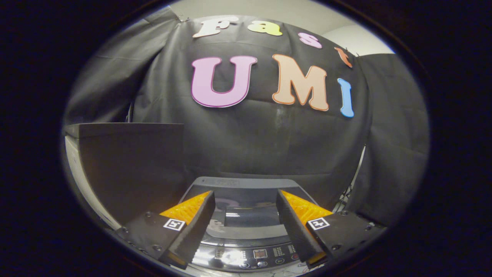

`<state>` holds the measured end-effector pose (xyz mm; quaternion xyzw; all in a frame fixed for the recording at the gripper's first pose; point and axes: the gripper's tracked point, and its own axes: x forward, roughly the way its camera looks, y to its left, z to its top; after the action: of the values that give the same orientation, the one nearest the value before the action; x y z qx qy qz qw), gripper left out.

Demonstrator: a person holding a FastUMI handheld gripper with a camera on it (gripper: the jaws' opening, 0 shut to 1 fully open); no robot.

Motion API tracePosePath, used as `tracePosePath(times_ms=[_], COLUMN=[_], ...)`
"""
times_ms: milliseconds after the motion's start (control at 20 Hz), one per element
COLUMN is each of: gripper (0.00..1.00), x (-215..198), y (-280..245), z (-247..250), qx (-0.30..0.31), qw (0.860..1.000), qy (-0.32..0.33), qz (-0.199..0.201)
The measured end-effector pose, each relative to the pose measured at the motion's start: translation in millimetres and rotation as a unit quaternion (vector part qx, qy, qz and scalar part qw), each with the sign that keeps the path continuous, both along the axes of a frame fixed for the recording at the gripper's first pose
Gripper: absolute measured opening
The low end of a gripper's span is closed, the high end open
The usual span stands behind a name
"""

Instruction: Put the clothes into the washing machine and then close the washing machine lid.

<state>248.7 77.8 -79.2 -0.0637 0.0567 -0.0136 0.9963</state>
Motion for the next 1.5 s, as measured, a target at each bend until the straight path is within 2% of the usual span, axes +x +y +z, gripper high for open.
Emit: tracePosePath(times_ms=[400,800,950,1500], gripper=[0.99,0.99,0.99,0.99], x=[-58.1,-109.5,-116.7,-153.3], y=[-2.4,-37.5,-32.2,-23.1], z=[9.2,4.9,23.1,87.6], qx=[0.018,0.039,0.057,0.056], qw=[1.000,0.999,0.998,0.995], qy=[-0.012,-0.010,-0.030,-0.078], qz=[-0.002,-0.024,-0.011,0.020])
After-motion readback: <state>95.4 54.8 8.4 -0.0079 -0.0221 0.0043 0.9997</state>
